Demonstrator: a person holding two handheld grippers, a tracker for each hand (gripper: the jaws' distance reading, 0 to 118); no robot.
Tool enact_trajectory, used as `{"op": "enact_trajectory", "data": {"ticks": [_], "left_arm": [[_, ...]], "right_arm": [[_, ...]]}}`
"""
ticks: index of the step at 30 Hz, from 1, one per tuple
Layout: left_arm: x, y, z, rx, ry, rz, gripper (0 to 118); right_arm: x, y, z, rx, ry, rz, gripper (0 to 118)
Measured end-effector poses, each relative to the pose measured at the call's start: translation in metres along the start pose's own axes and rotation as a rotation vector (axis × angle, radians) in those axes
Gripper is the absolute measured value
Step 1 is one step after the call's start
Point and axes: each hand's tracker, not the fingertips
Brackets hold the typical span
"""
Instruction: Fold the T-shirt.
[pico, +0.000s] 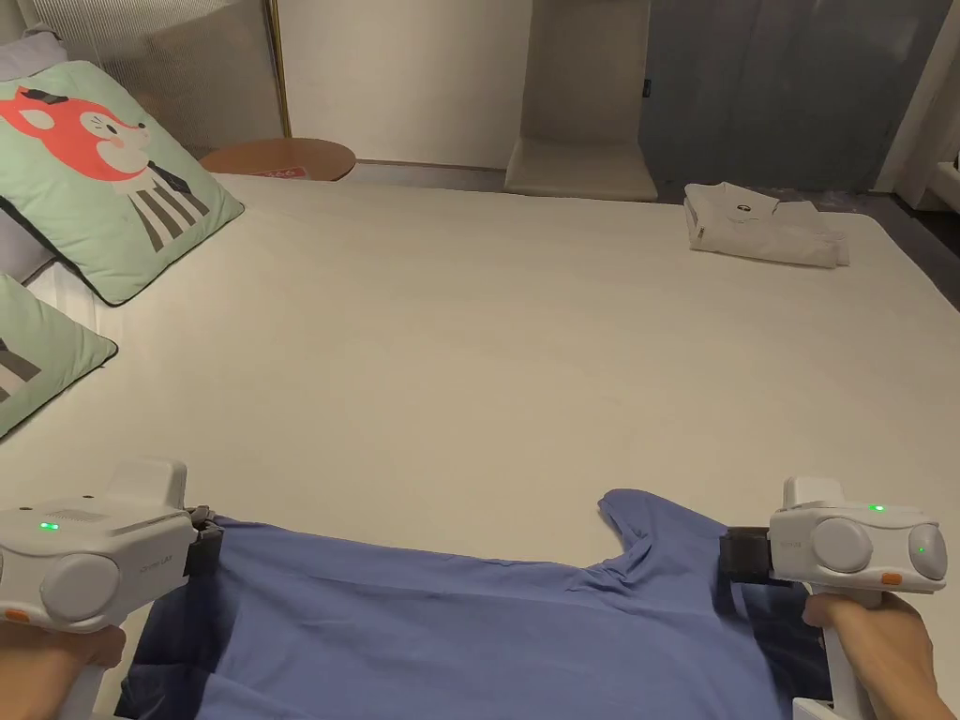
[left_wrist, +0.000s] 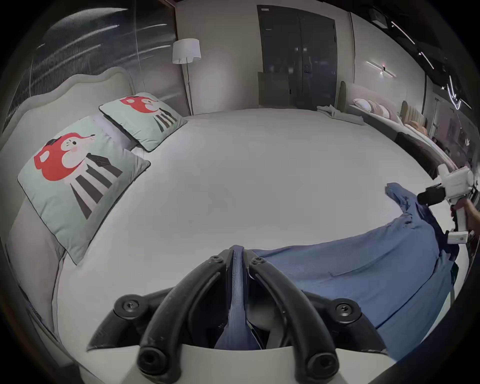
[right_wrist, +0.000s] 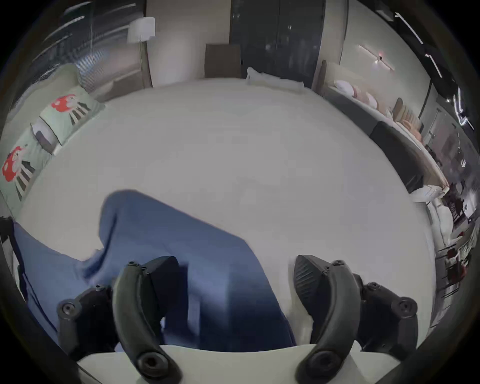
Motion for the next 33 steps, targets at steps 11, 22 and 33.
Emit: {"op": "enact_trajectory", "data": {"ticks": [11,22,33], "left_arm": [[-0.002,-0.007,0.011,-0.007,-0.015,0.022,2],[-0.009,-0.038,0.061,0.023,0.004,0.066,2],[-0.011,-0.134,0.099,-0.037,-0.003,0.104,2]], "right_arm": [[0.001,-0.025,0.063,0.168,0.043,-0.017,3],[0.029,-0.097,0.196,0.364,0.135,-0.046,3],[0.03,-0.217,0.215,0.311,0.139,-0.093,3]]}}
